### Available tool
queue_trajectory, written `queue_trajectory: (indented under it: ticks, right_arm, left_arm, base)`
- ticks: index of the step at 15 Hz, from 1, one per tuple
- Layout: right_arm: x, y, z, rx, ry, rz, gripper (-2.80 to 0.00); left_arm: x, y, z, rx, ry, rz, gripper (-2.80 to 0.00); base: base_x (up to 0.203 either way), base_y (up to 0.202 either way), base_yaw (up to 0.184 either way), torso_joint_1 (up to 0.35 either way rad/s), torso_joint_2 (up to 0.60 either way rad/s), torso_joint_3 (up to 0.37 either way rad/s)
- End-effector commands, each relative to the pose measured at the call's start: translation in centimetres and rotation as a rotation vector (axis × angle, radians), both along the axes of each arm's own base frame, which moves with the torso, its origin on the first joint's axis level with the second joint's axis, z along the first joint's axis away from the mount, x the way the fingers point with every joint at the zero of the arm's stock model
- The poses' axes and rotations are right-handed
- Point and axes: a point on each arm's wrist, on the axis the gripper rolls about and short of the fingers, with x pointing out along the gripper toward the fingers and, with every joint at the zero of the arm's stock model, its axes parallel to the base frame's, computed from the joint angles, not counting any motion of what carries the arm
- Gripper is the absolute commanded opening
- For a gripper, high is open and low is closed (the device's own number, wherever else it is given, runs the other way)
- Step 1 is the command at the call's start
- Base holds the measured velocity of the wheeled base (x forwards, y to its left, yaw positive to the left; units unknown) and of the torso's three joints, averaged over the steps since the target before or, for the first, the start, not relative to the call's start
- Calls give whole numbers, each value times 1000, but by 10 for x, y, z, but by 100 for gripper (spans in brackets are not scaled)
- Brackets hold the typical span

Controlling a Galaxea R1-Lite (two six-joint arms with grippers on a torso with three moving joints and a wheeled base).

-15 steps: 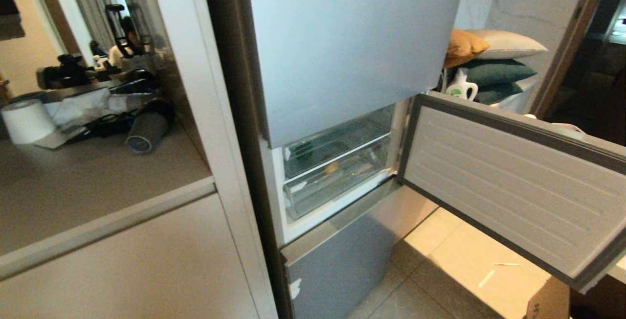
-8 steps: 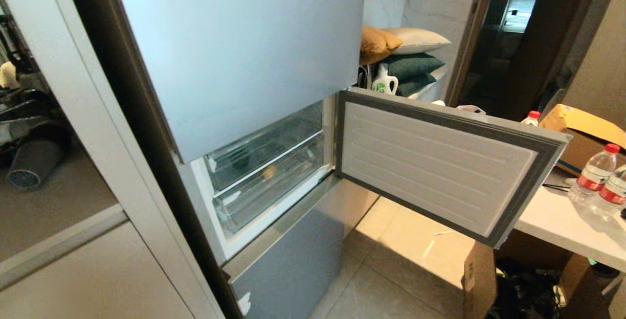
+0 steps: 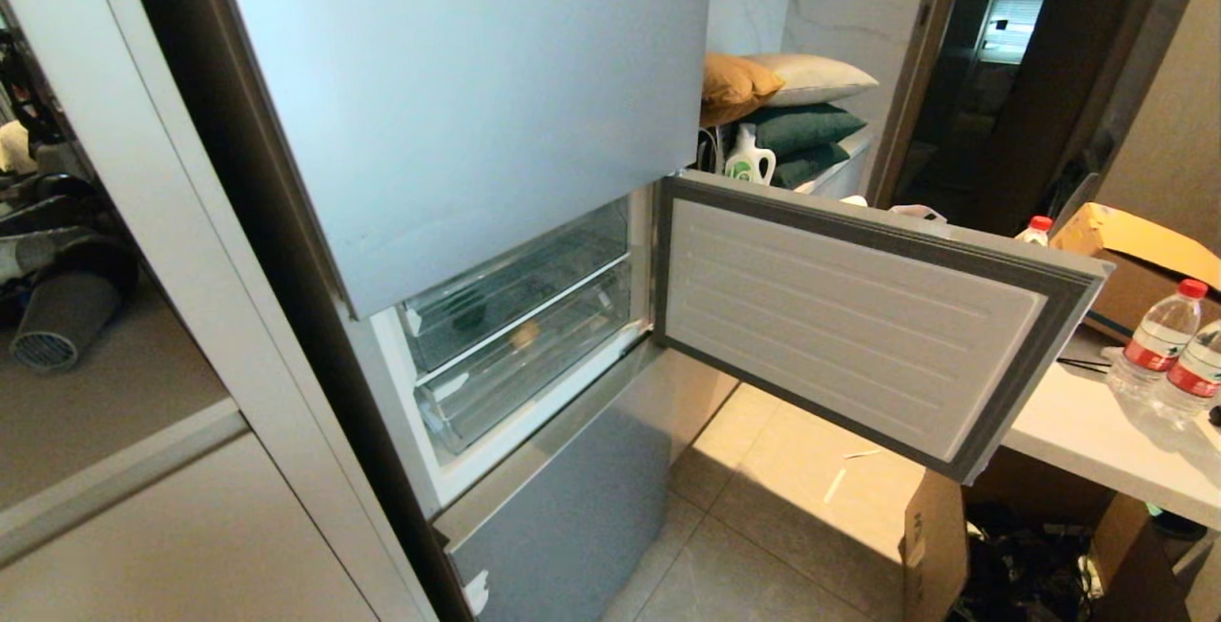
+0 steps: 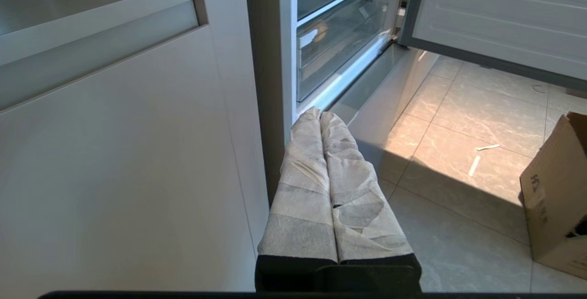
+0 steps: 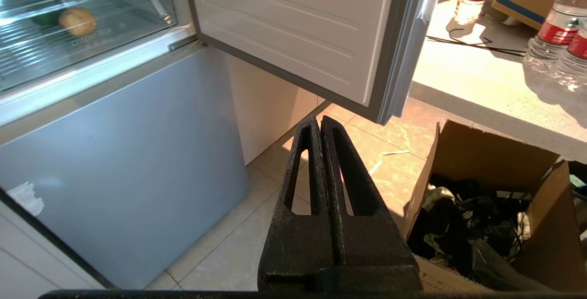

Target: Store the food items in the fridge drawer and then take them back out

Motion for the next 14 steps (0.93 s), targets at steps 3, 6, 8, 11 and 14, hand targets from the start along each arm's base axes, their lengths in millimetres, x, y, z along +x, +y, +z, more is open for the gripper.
queue_trajectory:
  ticks: [3, 6, 8, 11, 14]
  right_arm:
    - [0, 0, 0, 2, 1, 0, -280]
    - [0, 0, 0, 2, 2, 0, -280]
    - [0, 0, 0, 2, 1, 0, -280]
    - [0, 0, 0, 10, 1, 0, -280]
    - [0, 0, 0, 10, 1, 0, -280]
  left_arm:
    - [1, 0, -3, 0, 10, 0, -280]
    - [1, 0, -3, 0, 10, 1, -280]
    - [1, 0, -3, 0, 10, 0, -280]
    - [1, 0, -3, 0, 10, 0, -280]
    - [1, 0, -3, 0, 10, 0, -280]
  base:
    - [0, 0, 0, 0, 0, 0]
    - [0, 0, 0, 0, 0, 0]
    - [0, 0, 0, 0, 0, 0]
    - [0, 0, 0, 0, 0, 0]
    - [0, 0, 0, 0, 0, 0]
